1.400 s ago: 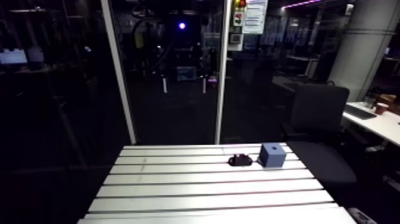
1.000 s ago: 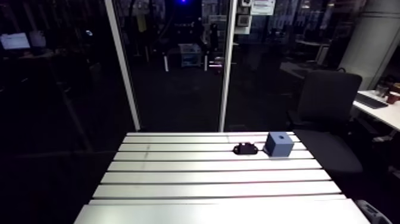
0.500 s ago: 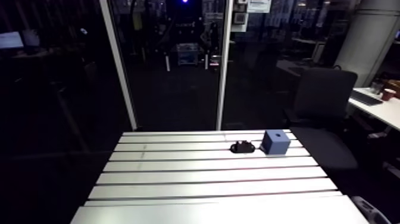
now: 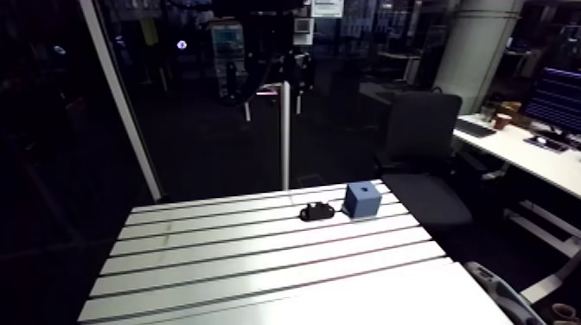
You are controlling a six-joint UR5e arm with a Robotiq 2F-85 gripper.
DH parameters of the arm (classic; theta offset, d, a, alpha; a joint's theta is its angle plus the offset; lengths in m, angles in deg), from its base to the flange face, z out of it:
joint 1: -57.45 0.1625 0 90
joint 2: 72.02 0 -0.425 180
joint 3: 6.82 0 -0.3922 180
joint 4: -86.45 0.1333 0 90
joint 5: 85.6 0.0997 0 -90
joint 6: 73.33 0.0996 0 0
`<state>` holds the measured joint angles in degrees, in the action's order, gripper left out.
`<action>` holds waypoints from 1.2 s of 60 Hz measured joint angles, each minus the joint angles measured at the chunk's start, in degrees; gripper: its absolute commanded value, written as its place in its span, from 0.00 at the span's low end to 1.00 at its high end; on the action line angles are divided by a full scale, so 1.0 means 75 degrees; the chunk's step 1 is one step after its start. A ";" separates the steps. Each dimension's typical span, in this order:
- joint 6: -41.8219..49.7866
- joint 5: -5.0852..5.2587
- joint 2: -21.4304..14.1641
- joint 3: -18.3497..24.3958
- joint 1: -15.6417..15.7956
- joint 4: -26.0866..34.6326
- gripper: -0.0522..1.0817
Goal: Pick up the M10 bolt and insert it into the hex recess until seated.
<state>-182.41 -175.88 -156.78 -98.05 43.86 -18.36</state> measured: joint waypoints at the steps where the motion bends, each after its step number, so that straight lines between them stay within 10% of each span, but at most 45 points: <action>1: -0.0048 0.0001 0.0010 -0.0030 -0.0030 -0.0057 0.06; 41: -0.0813 0.0722 0.0753 -0.1037 -0.1264 -0.2333 0.06; 72: -0.0939 0.0761 0.1291 -0.1132 -0.1449 -0.2956 0.06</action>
<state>-189.46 -170.17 -147.10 -106.53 32.99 -40.53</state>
